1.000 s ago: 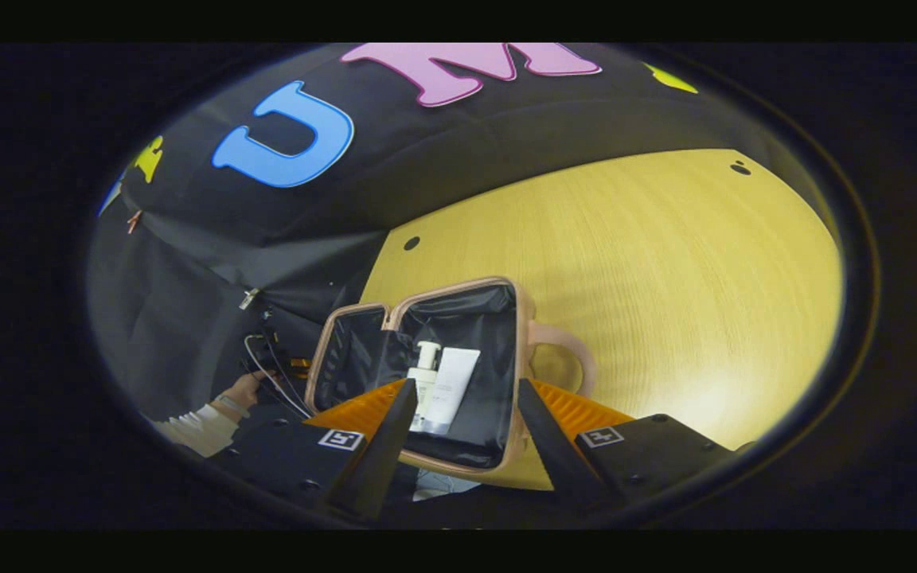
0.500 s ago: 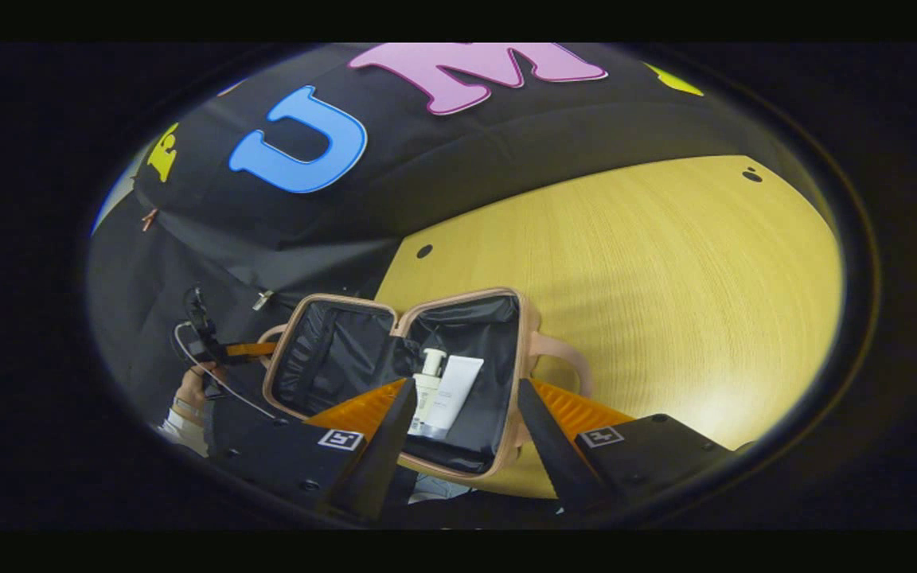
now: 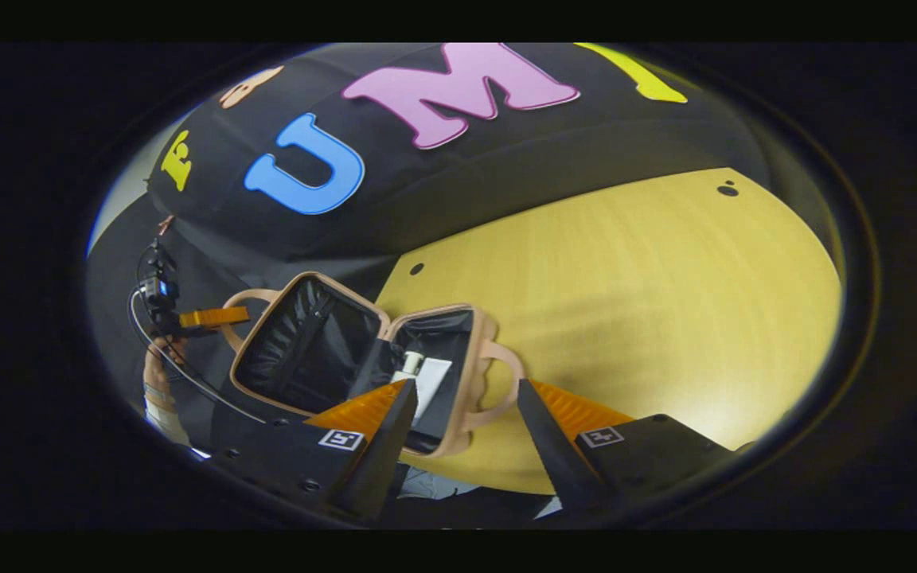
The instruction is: First open the suitcase, pack the skin care products into it, and then close the suitcase.
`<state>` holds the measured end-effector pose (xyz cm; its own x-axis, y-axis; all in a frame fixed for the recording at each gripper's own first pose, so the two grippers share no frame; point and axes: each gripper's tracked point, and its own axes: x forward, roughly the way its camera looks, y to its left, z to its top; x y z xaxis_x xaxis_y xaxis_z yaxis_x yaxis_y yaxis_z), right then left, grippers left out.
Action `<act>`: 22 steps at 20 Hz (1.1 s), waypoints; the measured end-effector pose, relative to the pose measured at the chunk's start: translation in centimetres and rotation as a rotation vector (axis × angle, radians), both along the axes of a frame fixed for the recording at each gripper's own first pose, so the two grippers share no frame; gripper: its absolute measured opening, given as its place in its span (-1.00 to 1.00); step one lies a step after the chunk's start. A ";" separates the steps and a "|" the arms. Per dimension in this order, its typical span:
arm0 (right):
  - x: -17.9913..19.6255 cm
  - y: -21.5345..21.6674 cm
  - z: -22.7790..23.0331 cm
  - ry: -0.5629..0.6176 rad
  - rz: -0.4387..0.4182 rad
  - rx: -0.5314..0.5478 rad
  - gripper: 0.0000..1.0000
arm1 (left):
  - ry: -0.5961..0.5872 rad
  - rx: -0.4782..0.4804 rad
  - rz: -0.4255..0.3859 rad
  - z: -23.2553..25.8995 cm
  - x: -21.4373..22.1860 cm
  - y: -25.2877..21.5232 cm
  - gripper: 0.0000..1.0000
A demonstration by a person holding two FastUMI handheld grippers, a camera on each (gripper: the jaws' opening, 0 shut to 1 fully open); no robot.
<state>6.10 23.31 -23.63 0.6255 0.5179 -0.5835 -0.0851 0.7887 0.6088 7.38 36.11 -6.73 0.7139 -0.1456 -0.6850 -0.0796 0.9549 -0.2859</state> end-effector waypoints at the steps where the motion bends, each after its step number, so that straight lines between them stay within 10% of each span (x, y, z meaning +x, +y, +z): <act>1: -0.4 -1.5 0.1 -0.003 -0.015 -0.001 0.65 | -0.003 -0.040 -0.033 0.0 0.6 -2.8 -0.87; 4: -1.5 -5.8 0.3 -0.006 -0.071 -0.002 0.42 | 0.021 -0.141 -0.135 -2.2 1.7 -10.1 -0.87; 7: -2.9 -9.2 0.1 0.002 -0.125 -0.007 0.65 | 0.105 -0.200 -0.236 -7.8 2.0 -18.2 -0.87; 9: -3.6 -11.2 -0.3 0.011 -0.163 -0.008 0.42 | 0.177 -0.159 -0.309 -13.0 1.8 -22.2 -0.87; 11: -4.7 -13.0 -0.5 0.020 -0.200 -0.008 0.64 | 0.264 -0.114 -0.345 -17.7 2.2 -25.1 -0.87; 22: -8.1 -20.1 -0.5 0.017 -0.339 -0.063 0.65 | 0.365 -0.024 -0.288 -23.0 2.3 -29.5 -0.41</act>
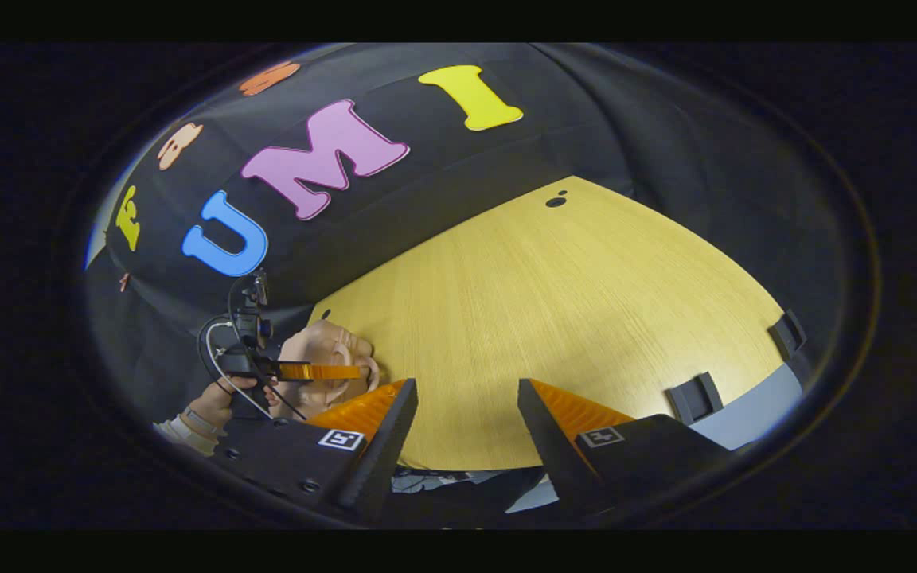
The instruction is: First open the suitcase, pack the skin care products into it, and then close the suitcase.
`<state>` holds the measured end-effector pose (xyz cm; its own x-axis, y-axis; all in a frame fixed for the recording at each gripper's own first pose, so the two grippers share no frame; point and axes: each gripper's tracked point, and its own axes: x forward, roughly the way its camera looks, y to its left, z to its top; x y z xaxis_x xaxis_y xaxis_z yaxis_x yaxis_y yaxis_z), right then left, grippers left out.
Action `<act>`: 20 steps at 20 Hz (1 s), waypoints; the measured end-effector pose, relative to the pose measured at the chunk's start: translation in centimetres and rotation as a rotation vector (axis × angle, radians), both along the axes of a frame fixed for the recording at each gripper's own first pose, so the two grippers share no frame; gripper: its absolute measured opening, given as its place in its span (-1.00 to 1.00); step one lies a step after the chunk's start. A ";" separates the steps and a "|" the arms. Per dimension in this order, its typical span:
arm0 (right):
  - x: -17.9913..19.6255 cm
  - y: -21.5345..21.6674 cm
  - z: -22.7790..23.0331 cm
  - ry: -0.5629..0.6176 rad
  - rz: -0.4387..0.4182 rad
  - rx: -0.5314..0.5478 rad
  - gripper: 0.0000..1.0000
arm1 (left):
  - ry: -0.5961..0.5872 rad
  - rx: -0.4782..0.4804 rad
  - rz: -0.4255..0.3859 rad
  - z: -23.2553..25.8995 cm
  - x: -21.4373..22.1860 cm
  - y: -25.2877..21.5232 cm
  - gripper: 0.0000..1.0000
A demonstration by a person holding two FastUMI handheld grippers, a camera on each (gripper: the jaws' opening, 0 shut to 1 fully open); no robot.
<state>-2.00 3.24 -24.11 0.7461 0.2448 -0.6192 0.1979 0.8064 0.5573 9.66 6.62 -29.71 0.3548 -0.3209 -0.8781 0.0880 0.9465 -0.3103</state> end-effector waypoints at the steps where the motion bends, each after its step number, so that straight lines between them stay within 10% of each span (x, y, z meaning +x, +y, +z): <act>1: 0.0 -0.1 0.2 -0.008 0.005 -0.001 0.42 | -0.022 0.034 -0.003 0.2 0.2 0.1 -0.26; 8: 0.8 -1.2 3.4 -0.137 0.140 -0.134 0.64 | -0.372 0.220 0.034 9.7 0.3 0.3 0.81; 10: 1.8 -2.1 5.8 -0.211 0.171 -0.215 0.45 | -0.523 0.277 0.048 14.5 0.0 -0.3 0.83; 13: 4.1 -2.8 10.9 -0.366 0.206 -0.320 0.81 | -0.757 0.368 0.095 22.4 -1.0 -2.2 0.89; 20: 7.4 -4.3 22.9 -0.733 0.153 -0.467 0.88 | -1.049 0.466 0.260 32.5 -3.3 -5.2 0.94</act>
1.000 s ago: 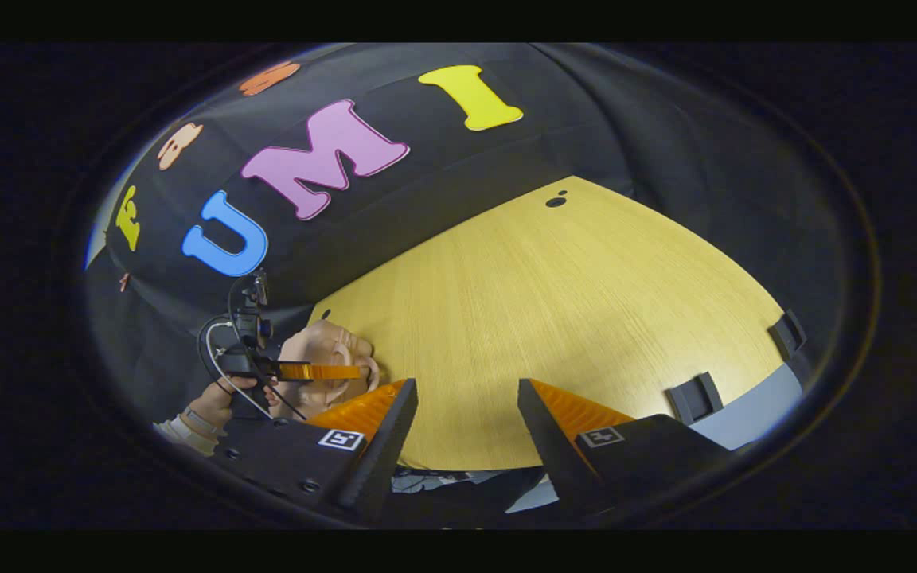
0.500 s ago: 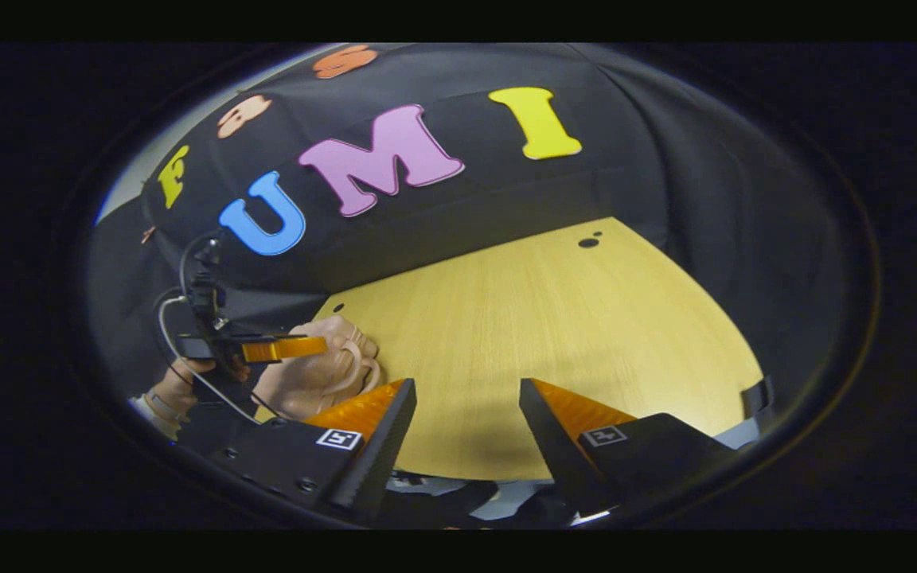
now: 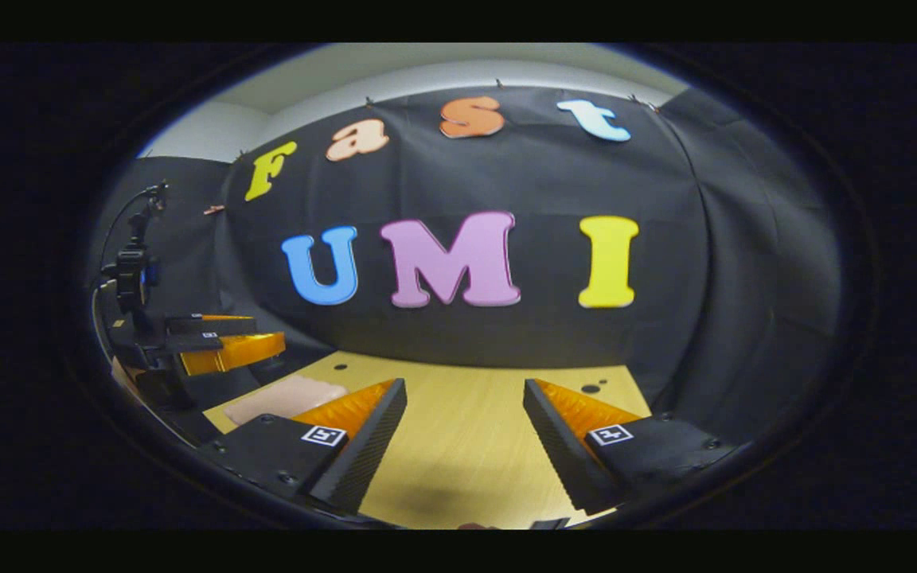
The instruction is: First open the suitcase, pack the skin care products into it, and then close the suitcase.
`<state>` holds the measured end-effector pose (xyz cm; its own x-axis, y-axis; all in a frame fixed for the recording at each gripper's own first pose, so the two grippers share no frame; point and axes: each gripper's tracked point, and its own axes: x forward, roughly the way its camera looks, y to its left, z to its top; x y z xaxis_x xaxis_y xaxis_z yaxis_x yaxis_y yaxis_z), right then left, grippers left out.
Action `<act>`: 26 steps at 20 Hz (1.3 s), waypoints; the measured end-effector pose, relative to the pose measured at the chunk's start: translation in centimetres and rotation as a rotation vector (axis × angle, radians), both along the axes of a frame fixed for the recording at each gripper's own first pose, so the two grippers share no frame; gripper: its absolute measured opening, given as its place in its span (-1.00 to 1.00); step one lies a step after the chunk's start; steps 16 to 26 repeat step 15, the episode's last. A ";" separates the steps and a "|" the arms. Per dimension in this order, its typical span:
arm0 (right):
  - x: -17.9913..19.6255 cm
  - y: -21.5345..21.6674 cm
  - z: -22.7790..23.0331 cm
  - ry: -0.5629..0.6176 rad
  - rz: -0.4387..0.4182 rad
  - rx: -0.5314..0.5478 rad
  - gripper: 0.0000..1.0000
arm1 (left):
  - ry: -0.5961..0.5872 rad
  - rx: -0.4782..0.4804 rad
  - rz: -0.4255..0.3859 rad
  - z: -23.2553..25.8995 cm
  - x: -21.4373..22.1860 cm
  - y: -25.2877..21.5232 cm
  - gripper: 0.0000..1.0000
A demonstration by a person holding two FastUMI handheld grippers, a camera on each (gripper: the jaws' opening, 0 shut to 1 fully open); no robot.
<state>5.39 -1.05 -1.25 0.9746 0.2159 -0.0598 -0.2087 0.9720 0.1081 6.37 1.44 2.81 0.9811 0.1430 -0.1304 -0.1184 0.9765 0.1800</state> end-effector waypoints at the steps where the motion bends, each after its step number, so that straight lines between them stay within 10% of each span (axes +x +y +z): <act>1: 0.1 -0.7 0.6 -0.032 -0.028 -0.009 0.92 | -0.013 0.005 0.019 0.6 -0.3 -0.2 0.94; 7: -0.3 -0.9 2.1 -0.088 -0.070 -0.062 0.91 | -0.173 0.024 0.012 5.0 -0.6 -2.2 0.93; 26: -0.8 -1.4 5.5 -0.166 -0.182 -0.123 0.92 | -0.153 -0.139 -0.074 4.7 1.9 -2.8 0.94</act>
